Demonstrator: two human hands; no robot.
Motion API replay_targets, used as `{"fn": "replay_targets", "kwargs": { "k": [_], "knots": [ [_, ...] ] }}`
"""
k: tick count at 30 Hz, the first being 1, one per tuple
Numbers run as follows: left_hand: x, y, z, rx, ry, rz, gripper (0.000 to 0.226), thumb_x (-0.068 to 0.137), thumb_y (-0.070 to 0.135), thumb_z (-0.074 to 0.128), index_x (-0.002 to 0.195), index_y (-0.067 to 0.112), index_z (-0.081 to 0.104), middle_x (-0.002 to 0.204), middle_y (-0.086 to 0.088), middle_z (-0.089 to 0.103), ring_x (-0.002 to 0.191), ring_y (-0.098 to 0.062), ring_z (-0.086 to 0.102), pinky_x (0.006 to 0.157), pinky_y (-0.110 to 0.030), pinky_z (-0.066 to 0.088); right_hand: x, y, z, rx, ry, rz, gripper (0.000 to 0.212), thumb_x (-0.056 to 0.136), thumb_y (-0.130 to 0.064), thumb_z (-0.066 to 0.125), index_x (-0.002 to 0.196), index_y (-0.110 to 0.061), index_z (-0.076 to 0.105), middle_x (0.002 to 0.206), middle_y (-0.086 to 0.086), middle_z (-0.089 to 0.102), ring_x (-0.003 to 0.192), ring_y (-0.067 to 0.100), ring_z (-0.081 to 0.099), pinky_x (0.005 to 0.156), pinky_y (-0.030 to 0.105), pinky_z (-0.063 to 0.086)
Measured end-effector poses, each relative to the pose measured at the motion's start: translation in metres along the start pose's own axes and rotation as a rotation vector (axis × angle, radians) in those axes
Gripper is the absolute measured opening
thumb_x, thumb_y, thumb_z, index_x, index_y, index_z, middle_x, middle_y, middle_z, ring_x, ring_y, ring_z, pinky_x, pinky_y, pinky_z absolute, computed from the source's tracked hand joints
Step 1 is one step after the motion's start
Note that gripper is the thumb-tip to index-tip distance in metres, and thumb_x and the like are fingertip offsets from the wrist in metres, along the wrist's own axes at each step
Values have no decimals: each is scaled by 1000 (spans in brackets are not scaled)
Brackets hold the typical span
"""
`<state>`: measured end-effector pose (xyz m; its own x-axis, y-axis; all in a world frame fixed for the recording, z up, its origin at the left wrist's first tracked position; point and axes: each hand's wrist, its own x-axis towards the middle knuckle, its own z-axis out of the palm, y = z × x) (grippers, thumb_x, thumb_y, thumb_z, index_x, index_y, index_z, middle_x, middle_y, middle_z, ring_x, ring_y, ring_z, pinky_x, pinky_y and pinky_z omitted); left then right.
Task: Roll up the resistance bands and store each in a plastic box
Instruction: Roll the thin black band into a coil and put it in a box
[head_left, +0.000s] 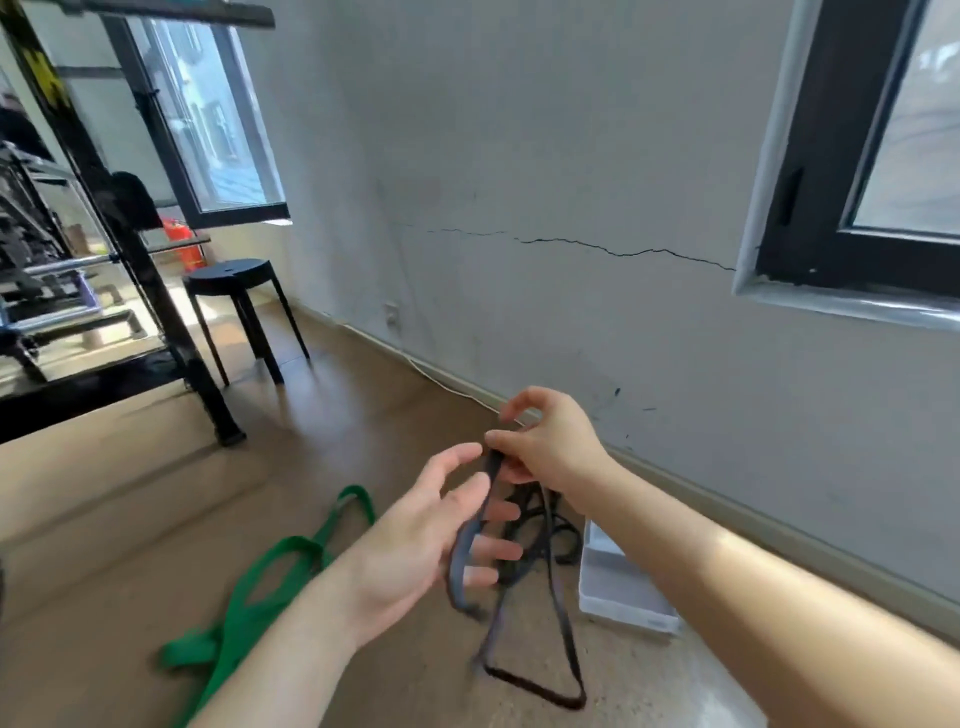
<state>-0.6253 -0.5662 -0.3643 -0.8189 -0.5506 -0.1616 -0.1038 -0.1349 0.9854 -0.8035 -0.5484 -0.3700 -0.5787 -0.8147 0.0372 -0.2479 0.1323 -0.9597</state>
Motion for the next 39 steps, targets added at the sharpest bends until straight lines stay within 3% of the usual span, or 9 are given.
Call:
{"fn": "replay_targets", "kwargs": {
  "k": [6,10,13,15,19,22,27,33,39],
  "knots": [
    [10,1,-21,578,16,35,19,85,19,71,99,31,66,94,5,70,82,-10,68,82,-28,56,35,13,13,-76,55,33,5,86,-10,70,83,-9,66,51,3,62,40,16,63,55,34,60],
    [18,5,-44,444,85,59,8,84,23,72,89,19,75,90,-8,74,76,-15,67,71,-25,55,53,25,7,-148,10,116,10,86,-8,69,77,-9,68,59,7,66,54,23,70,61,35,62],
    [18,1,-63,90,-38,89,48,79,49,70,109,12,71,112,-14,70,99,-24,67,81,-28,55,56,33,10,-42,-58,240,12,87,-7,70,75,-7,67,64,11,67,57,24,67,62,32,62],
    [18,-1,-64,10,-39,115,52,78,49,66,113,10,69,117,-15,68,106,-29,66,84,-29,55,54,36,14,-62,-145,289,10,90,-11,68,81,-6,67,68,13,68,59,24,66,67,36,61],
    [25,-6,-59,154,201,135,38,78,37,61,94,5,75,98,-11,74,83,-24,69,73,-28,58,42,22,15,-635,-479,245,34,102,-31,46,115,-4,62,76,14,75,60,23,69,66,35,61],
    [28,-6,-56,244,232,121,24,77,32,67,88,12,75,88,-10,74,76,-23,70,72,-31,58,28,4,18,-396,-630,190,35,104,-30,41,134,-14,52,84,14,76,67,22,72,66,34,60],
    [31,-5,-57,282,309,108,16,78,4,73,88,10,62,74,-9,73,70,-22,70,68,-32,54,10,-6,24,-82,-749,94,25,103,-24,47,114,-21,68,81,2,72,67,16,67,57,23,52],
    [24,0,-56,430,491,152,26,68,18,84,89,26,70,75,1,75,70,-17,71,74,-38,59,9,-3,20,-436,-513,-278,10,89,-29,69,90,-25,78,64,9,61,54,11,45,54,27,38],
    [16,4,-55,395,551,248,24,66,10,84,84,24,76,78,6,75,76,-10,72,70,-24,57,-5,-7,25,-53,-543,-90,15,90,-24,68,103,-21,75,85,-8,74,78,3,67,68,25,54]
  ]
}}
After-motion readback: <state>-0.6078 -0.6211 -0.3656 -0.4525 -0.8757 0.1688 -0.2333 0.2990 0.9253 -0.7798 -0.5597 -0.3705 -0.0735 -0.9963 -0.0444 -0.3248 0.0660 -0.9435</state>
